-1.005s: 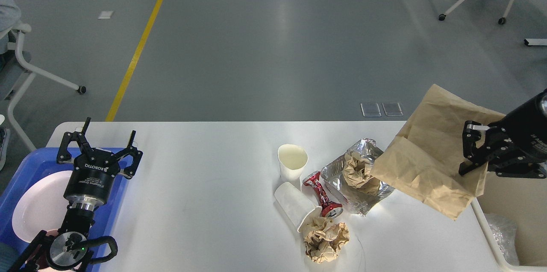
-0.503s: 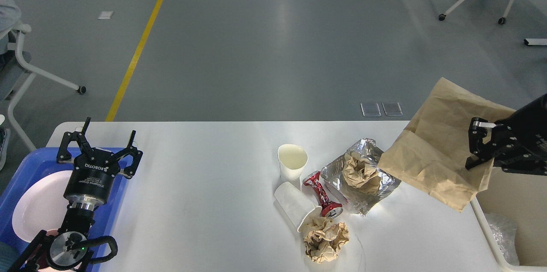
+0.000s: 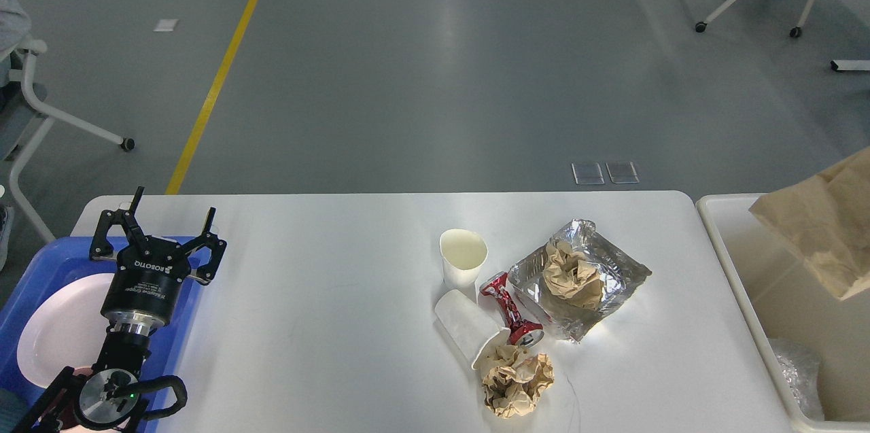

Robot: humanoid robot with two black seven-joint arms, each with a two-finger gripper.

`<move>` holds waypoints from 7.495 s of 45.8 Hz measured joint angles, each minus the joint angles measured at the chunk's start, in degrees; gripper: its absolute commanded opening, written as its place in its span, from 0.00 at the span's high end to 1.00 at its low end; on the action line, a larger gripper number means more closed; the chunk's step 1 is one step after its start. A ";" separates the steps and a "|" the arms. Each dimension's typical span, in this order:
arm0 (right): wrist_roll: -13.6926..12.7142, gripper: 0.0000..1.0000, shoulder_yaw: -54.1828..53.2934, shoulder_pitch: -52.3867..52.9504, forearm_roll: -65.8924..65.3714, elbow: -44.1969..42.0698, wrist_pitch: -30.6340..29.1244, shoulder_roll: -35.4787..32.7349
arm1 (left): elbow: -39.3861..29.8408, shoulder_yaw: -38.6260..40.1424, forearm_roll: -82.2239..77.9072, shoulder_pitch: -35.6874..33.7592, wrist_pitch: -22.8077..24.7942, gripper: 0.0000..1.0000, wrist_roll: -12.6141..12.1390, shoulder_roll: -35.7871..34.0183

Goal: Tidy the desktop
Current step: 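Drop the brown paper bag into the white bin and open, then move the right gripper over the crumpled paper on the foil bag, then close the right gripper on the crumpled paper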

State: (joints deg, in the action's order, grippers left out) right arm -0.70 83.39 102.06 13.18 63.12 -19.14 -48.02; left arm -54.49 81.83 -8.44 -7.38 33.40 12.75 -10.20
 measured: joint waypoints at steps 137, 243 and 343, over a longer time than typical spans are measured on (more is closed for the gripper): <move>-6.42 0.00 -10.64 12.51 -23.29 -0.27 -23.79 21.10 | 0.00 -0.09 0.01 0.00 0.02 0.04 -0.10 0.00; -5.71 0.00 -33.03 -26.63 -36.90 -17.63 3.95 42.93 | 0.00 -0.08 0.00 0.00 0.00 0.04 -0.10 0.00; -6.06 1.00 -32.05 -24.36 -25.89 -15.02 5.95 37.92 | 0.00 -0.09 0.00 0.00 0.02 0.04 -0.08 0.00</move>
State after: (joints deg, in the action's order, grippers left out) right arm -6.77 51.34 77.70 -12.71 48.11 -13.19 -10.10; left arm -54.49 81.74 -8.44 -7.38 33.42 12.67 -10.19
